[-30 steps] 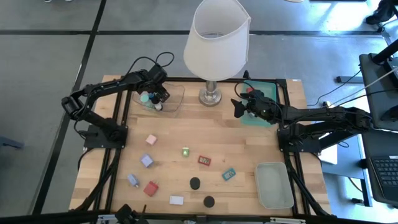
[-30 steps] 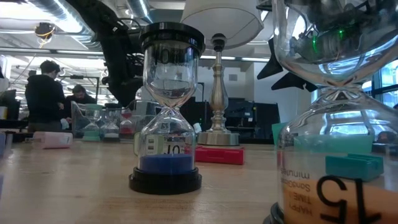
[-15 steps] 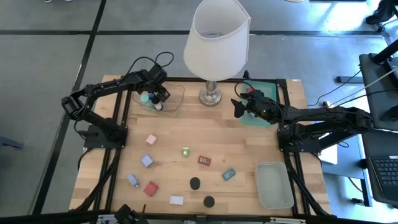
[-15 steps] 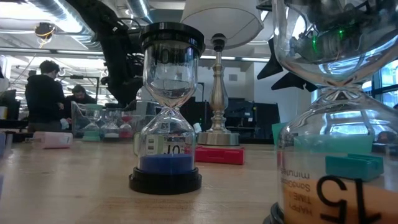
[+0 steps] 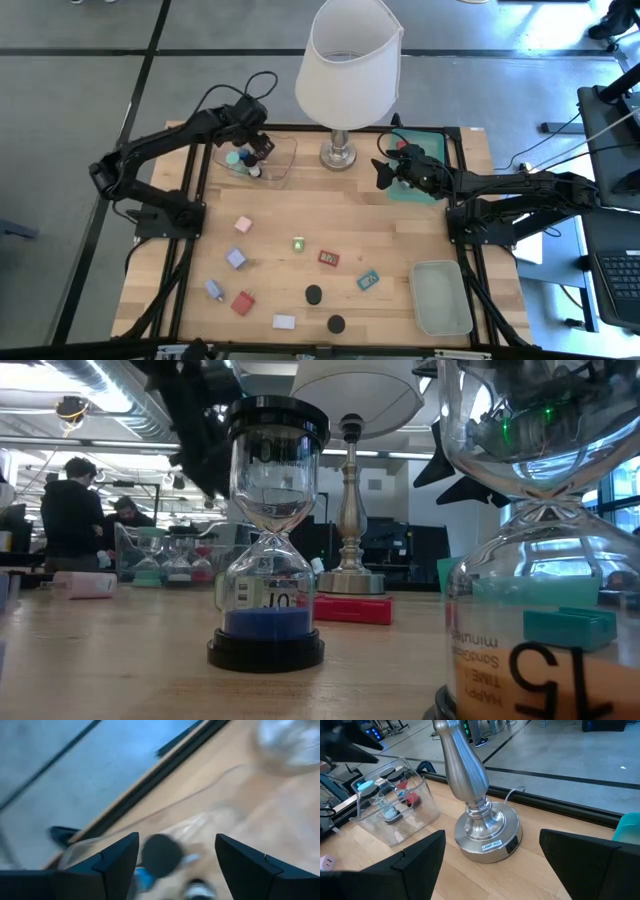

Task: Pick & Place Office items
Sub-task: Put the pink charger adapter into the green bin

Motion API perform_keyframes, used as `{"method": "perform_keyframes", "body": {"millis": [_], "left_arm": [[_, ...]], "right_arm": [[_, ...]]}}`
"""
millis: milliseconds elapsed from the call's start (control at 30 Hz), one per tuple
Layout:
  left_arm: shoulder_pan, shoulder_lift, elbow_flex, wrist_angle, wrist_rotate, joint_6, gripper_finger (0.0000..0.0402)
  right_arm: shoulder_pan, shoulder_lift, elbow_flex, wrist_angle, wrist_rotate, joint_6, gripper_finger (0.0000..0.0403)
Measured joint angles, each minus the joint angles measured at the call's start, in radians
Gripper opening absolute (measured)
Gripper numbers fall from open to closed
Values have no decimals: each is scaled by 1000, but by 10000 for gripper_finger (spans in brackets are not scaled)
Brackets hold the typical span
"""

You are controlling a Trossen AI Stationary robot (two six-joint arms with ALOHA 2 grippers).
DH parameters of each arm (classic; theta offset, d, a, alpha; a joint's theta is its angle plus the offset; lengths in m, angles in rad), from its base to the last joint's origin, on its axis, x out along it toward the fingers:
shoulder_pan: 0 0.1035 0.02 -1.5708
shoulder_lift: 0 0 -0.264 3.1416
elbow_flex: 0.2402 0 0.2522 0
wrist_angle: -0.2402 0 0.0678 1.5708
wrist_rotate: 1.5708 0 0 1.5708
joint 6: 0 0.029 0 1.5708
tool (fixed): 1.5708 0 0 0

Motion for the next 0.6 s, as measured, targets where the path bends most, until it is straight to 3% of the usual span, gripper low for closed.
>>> {"method": "perform_keyframes", "body": {"millis": [200,600], "left_arm": [[-131,-67,2,-11,214,-99,258],[-640,-96,-5,-260,159,-406,253]], "right_arm": [[0,0,0,0,0,0,327],[0,0,0,0,0,0,327]]}}
